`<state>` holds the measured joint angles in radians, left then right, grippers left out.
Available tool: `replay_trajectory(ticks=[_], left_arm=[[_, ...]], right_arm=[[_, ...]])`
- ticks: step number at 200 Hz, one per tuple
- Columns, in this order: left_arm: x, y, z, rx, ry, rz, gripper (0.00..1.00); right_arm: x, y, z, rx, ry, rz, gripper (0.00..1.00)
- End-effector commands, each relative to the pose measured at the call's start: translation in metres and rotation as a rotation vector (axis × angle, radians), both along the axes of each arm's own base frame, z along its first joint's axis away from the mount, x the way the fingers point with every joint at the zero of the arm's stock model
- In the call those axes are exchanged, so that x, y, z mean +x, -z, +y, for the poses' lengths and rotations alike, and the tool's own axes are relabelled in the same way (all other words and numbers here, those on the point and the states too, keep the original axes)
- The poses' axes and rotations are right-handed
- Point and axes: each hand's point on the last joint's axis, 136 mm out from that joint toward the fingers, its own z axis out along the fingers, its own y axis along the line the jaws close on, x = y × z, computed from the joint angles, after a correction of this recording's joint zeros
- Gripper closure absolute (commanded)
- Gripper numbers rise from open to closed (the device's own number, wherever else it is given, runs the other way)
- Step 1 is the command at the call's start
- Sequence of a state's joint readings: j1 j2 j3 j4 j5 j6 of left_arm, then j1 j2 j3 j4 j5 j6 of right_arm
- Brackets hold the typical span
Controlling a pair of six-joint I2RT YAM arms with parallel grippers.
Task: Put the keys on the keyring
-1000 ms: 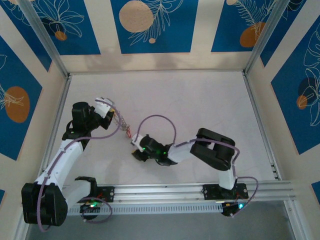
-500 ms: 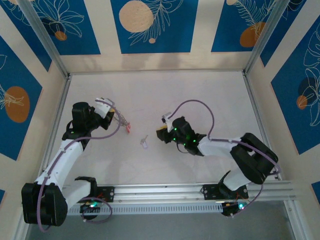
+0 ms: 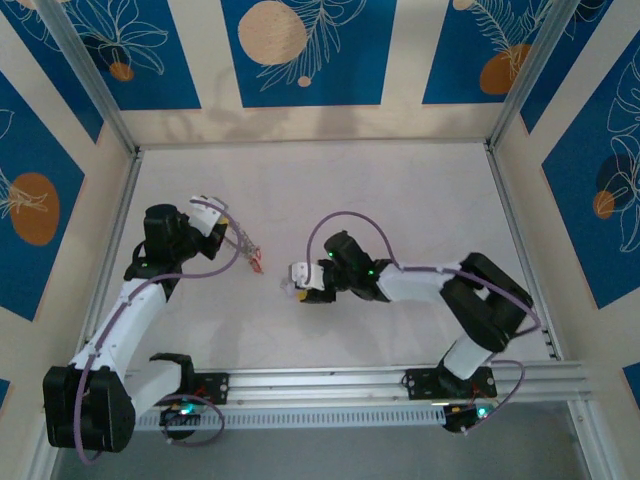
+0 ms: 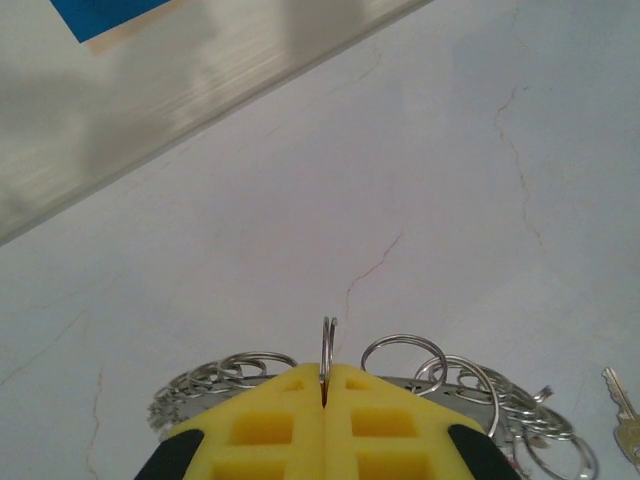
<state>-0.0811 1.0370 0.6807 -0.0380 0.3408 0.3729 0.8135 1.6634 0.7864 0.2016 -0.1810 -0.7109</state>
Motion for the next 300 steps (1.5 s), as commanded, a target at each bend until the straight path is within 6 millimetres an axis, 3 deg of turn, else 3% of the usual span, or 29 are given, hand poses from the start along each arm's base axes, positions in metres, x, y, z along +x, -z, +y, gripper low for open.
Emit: replay_trajectory(ticks=[1, 24, 66, 98, 178, 229, 276, 300], left_arm=[[0.0, -0.008, 0.006, 0.006, -0.014, -0.041, 1.0], [-0.001, -0.008, 0.006, 0.008, -0.012, -0.045, 1.0], [0.001, -0.008, 0.006, 0.009, -0.01, -0.045, 1.0], [0.001, -0.008, 0.006, 0.007, -0.009, -0.042, 1.0], [0.0, -0.009, 0.002, -0.001, 0.011, -0.045, 1.0], [-0.001, -0.008, 0.002, -0.001, 0.016, -0.043, 1.0], [0.0, -0.008, 0.001, -0.002, 0.02, -0.045, 1.0], [-0.001, -0.008, 0.001, -0.002, 0.022, -0.043, 1.0]], right_arm=[[0.013, 0.004, 0.012, -0.041, -0.16, -0.114, 0.58], [0.022, 0.018, 0.018, -0.1, -0.196, -0.08, 0.57], [0.011, 0.028, 0.025, -0.115, -0.278, 0.043, 0.47], [0.011, 0.041, 0.032, -0.19, -0.275, 0.138, 0.45], [0.014, 0.046, 0.027, -0.224, -0.254, 0.136, 0.7], [0.011, 0.055, 0.029, -0.248, -0.244, 0.164, 0.62], [0.0, 0.059, 0.027, -0.264, -0.245, 0.176, 0.77], [-0.019, 0.05, 0.024, -0.25, -0.283, 0.229, 0.79]])
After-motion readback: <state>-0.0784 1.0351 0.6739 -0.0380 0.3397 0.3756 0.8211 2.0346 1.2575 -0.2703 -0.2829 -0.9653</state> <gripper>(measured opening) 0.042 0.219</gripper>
